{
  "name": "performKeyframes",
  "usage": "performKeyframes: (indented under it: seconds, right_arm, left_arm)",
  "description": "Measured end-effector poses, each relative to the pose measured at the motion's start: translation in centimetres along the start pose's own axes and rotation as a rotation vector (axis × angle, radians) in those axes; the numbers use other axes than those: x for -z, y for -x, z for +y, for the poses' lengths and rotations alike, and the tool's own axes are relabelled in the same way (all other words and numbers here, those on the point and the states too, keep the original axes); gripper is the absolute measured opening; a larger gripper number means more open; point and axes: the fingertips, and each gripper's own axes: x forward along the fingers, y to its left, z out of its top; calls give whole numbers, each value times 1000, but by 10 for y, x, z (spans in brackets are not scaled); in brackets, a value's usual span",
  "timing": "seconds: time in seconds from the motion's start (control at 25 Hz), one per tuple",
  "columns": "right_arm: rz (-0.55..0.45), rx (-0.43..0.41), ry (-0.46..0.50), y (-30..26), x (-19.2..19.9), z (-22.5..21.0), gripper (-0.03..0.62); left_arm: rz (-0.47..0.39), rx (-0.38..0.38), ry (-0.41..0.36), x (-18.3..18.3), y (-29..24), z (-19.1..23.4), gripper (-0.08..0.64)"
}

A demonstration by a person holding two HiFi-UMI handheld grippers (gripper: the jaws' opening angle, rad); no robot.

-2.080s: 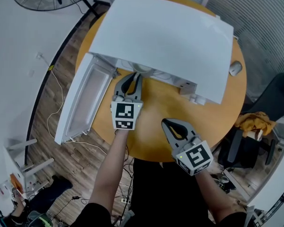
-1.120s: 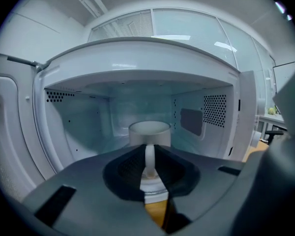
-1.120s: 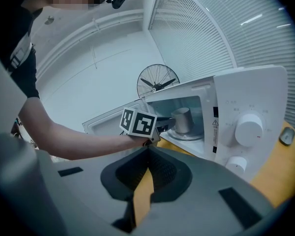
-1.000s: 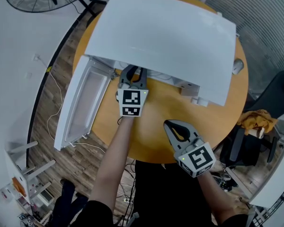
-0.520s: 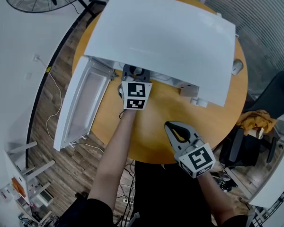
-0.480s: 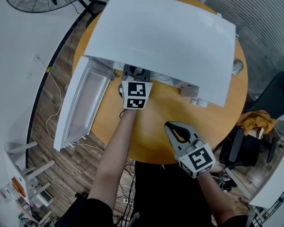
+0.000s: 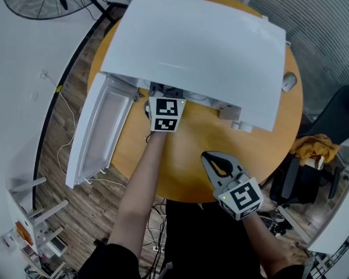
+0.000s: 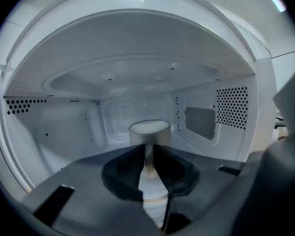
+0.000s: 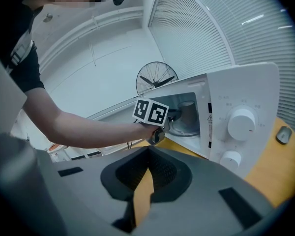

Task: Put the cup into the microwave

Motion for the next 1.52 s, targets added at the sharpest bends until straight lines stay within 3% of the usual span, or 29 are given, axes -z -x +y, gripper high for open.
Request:
performKeyframes:
  seconds: [0.2,0.44,0.92,1.52]
  right_arm:
    - [-3,-1,2,1,-2,-1,9]
    - [-10,-2,6,5,-2,-2,9]
    - [-56,-19,1,17,-12,-4,9]
    - [-98,20,4,25,-20,6,9]
  left_arm:
    - [5,-10,8,0,-1,1,46]
    - [36,-16,2,4,3,2,94]
    - [71,-54,29,12,39,-3,98]
    - [25,-22,78,-5,112,-36,97]
